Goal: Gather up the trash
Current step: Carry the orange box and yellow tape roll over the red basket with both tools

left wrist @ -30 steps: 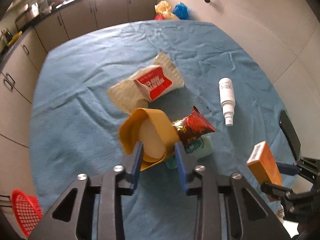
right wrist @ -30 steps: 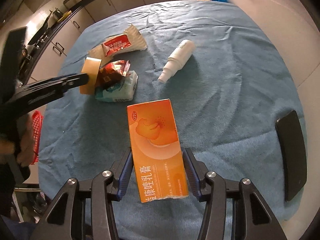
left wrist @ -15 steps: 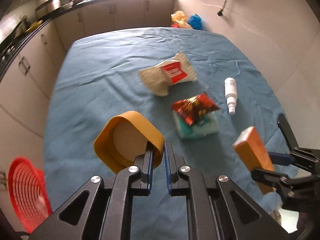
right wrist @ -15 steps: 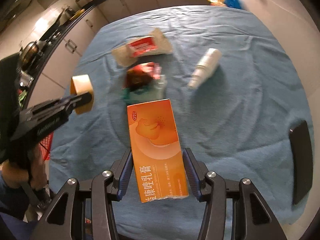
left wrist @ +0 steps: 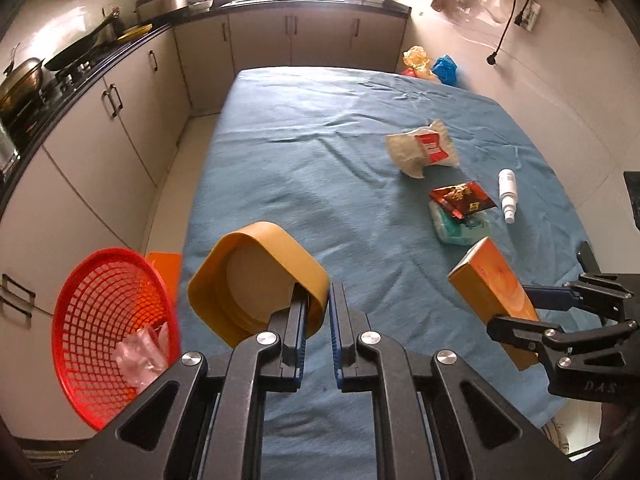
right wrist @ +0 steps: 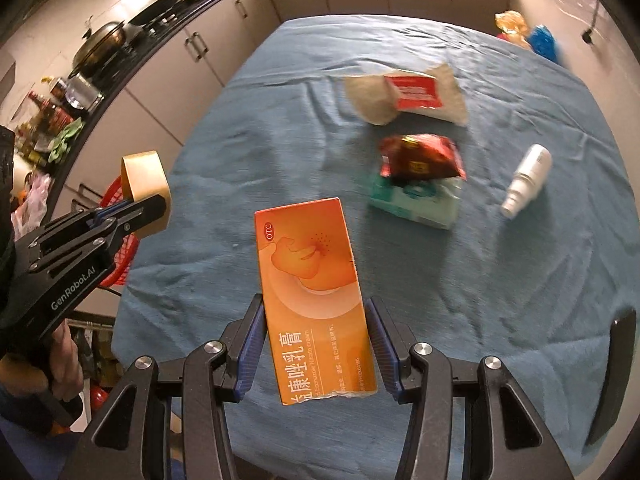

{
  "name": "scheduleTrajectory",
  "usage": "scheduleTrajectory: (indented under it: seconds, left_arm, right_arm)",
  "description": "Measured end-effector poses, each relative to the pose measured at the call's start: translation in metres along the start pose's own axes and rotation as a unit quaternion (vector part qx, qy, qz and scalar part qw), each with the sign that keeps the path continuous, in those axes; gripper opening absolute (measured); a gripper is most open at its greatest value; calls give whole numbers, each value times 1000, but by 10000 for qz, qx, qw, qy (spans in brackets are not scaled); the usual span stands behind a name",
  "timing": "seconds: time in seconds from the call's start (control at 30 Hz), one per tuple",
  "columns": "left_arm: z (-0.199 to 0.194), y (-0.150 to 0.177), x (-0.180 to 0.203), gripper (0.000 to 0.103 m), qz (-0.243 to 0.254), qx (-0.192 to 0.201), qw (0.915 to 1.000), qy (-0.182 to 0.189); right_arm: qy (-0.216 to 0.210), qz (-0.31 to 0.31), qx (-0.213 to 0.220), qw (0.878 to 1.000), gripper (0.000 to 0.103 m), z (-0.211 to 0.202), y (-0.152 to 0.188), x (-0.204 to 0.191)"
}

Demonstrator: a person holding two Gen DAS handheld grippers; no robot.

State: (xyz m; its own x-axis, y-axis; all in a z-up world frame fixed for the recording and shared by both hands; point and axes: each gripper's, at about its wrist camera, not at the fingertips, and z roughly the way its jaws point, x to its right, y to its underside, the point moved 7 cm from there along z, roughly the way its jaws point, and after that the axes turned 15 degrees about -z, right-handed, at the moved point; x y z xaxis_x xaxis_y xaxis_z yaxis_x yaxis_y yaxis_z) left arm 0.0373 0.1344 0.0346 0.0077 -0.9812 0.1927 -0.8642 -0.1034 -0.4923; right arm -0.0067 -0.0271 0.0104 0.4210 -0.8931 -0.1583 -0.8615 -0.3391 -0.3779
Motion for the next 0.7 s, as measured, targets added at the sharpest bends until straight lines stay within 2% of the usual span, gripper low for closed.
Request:
scheduleTrajectory:
  seconds: [0.7]
  left_arm:
    - [-18,3,-32,10,-184,160,9997,-3]
  right_arm:
    - [-15,-304,-52,9995,54,5,-18,-41]
